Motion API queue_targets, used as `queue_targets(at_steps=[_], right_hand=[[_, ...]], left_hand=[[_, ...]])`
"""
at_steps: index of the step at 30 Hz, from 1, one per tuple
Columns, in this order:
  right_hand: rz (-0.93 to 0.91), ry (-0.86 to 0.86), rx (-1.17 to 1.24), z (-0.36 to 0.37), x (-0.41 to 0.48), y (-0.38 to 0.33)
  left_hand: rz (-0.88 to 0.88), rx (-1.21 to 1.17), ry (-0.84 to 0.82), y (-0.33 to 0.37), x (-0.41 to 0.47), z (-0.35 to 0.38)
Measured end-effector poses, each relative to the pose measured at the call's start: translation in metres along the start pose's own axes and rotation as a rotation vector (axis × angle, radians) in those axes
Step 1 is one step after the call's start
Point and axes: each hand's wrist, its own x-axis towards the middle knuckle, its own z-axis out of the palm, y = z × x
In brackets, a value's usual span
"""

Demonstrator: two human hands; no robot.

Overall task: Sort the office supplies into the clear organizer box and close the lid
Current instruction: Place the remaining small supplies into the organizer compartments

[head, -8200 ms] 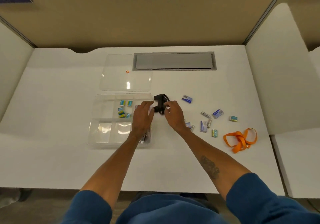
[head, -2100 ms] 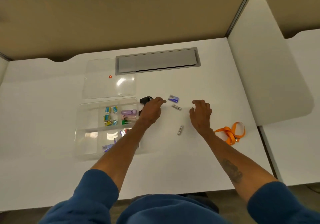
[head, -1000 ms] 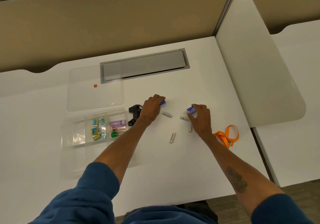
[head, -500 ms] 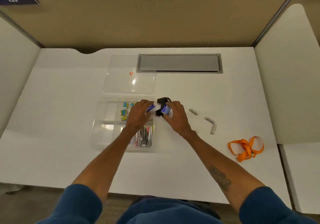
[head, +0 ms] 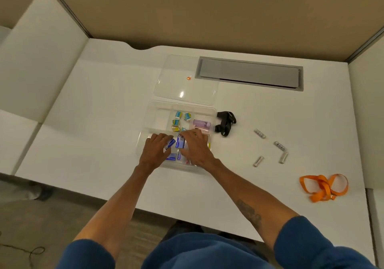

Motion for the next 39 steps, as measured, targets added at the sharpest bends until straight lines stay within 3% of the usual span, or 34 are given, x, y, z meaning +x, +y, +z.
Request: queue_targets(at_steps=[7,14,20,24,30,39], right_hand=[[0.010,0.003,-0.016,0.009,0.002,-0.002],[0.120,0.273,-0.005,-0.036,-0.027,0.040],[0.433,0.583,0.036,-0.082,-0.070,0.102],[0.722,0.761,0.086,-0.104,-0.105,0.149],[0.964,0.644,0.111,-0.126,-0.143,0.189],[0.938,0.479,0.072,-0.123,-0.152,0.202]], left_hand=[[-0.006,-0.005,0.041,0.004,0.003,0.007],[0.037,-0.076,0.138,0.052,0.024,0.013],[0.211,-0.172,0.140,0.137,0.050,0.029],[0.284,-0.306,-0.023,0.192,0.055,0.058],[0.274,-0.333,-0.225,0.248,0.048,0.105],[0.135,-0.273,-0.255,0.282,0.042,0.128]])
